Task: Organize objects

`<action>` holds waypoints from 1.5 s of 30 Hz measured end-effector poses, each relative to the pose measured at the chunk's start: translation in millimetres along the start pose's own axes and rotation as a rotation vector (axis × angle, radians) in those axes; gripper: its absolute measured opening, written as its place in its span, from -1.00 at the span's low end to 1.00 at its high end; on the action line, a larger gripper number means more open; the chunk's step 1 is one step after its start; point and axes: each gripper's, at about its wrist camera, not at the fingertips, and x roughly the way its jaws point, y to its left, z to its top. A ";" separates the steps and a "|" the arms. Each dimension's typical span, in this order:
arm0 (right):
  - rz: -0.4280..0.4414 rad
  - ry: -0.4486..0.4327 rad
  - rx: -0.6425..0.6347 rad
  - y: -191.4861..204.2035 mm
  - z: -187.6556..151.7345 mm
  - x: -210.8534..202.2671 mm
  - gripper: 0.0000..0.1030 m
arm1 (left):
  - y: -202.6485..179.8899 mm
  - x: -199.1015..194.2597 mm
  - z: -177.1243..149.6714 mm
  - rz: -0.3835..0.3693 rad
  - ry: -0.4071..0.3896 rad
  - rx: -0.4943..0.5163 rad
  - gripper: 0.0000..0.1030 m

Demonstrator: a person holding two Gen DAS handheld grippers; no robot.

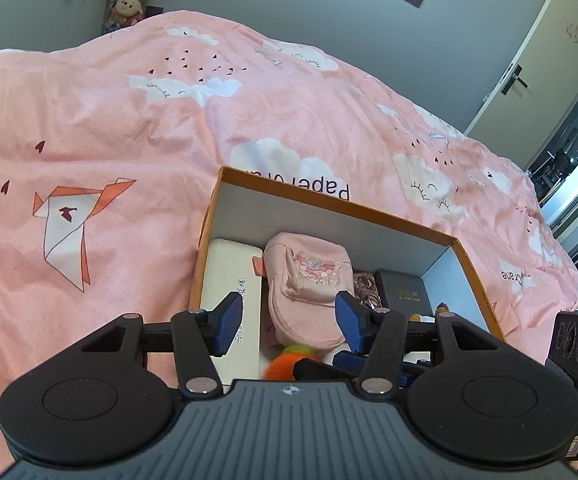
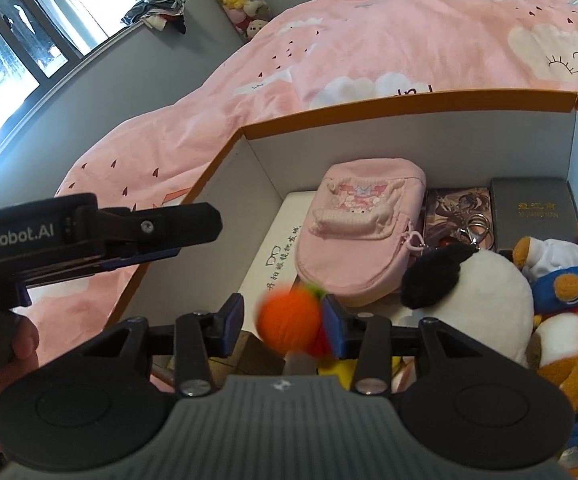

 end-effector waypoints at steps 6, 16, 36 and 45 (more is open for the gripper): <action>-0.010 -0.017 0.011 -2.6 0.0 -8.6 -0.08 | 0.8 -4.0 -3.1 -0.005 -0.004 -0.002 0.18; -0.124 -0.168 -0.082 15.9 -7.7 -73.8 0.17 | -16.5 -40.2 -11.9 0.059 -0.092 0.052 0.18; -0.295 -0.497 -0.195 56.9 -49.9 -205.7 0.95 | -79.3 -146.3 -60.4 0.167 -0.461 0.288 0.60; -0.429 -0.442 -0.210 38.9 -70.3 -184.9 0.97 | -75.2 -97.0 -78.1 0.180 -0.354 0.289 0.61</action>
